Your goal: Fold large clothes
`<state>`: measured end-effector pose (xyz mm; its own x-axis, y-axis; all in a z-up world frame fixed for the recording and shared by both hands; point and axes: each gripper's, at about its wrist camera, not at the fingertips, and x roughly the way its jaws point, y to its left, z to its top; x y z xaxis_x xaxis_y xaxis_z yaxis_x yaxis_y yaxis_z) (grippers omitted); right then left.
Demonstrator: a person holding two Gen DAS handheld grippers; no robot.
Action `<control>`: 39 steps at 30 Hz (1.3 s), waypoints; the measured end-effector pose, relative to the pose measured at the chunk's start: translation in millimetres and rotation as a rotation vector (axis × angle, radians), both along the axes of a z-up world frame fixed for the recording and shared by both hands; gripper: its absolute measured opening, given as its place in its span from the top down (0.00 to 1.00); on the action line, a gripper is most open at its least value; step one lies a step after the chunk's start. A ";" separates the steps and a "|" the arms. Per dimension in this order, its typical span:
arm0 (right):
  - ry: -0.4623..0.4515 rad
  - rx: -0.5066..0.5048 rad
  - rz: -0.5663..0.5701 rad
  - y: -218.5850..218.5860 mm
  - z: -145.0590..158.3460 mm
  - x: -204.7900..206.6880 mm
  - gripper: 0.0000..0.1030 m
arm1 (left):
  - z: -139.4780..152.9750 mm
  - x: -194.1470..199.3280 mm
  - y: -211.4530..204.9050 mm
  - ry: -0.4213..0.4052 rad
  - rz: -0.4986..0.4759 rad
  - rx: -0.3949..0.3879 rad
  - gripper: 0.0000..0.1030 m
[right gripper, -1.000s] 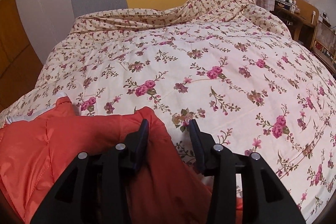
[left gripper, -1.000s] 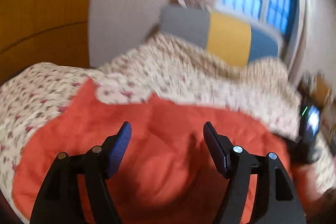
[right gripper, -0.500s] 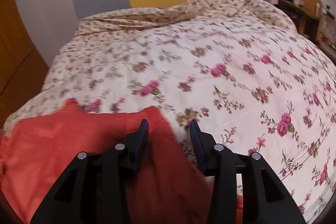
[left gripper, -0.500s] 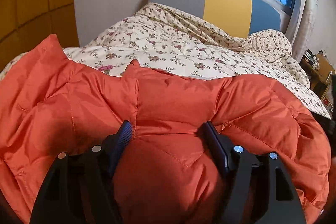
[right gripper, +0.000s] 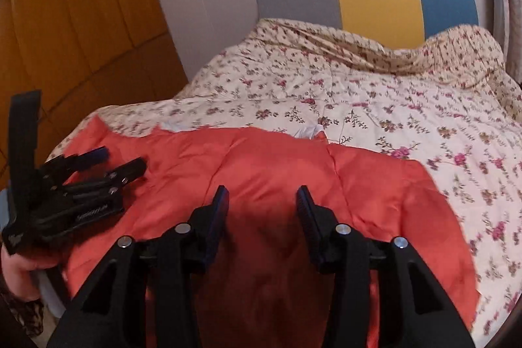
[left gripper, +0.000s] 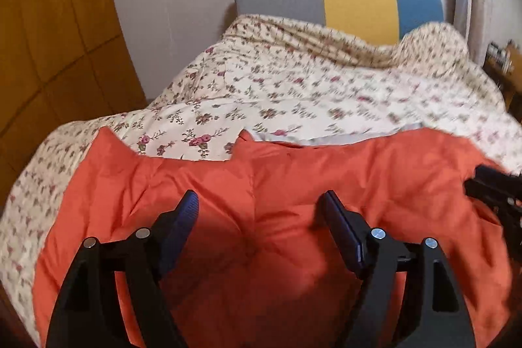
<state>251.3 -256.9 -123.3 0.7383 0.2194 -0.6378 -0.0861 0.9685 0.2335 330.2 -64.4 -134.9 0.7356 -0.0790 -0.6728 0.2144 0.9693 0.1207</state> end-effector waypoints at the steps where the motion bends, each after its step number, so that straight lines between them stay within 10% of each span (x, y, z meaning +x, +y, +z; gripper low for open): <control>1: 0.020 0.008 -0.012 -1.4 -4.9 10.9 0.54 | -5.8 8.1 2.4 0.017 0.001 -0.004 0.19; 9: 0.066 0.021 -0.069 -10.7 -40.2 42.4 0.54 | -29.9 37.1 33.4 0.105 0.024 -0.262 0.06; 23: -0.001 0.058 -0.117 -37.3 -8.7 4.8 0.48 | 3.2 2.7 50.3 0.055 0.021 -0.182 0.06; 27: 0.023 -0.015 -0.272 -76.4 -2.0 -15.0 0.48 | 23.7 -8.4 88.9 -0.025 0.143 -0.163 0.05; 31: 0.118 0.012 -0.339 -105.9 -36.7 -16.4 0.46 | -8.1 8.0 123.0 0.076 0.289 -0.079 0.05; 39: 0.100 0.001 -0.368 -105.7 -53.8 -12.7 0.44 | -34.7 15.5 144.7 0.105 0.276 -0.223 0.03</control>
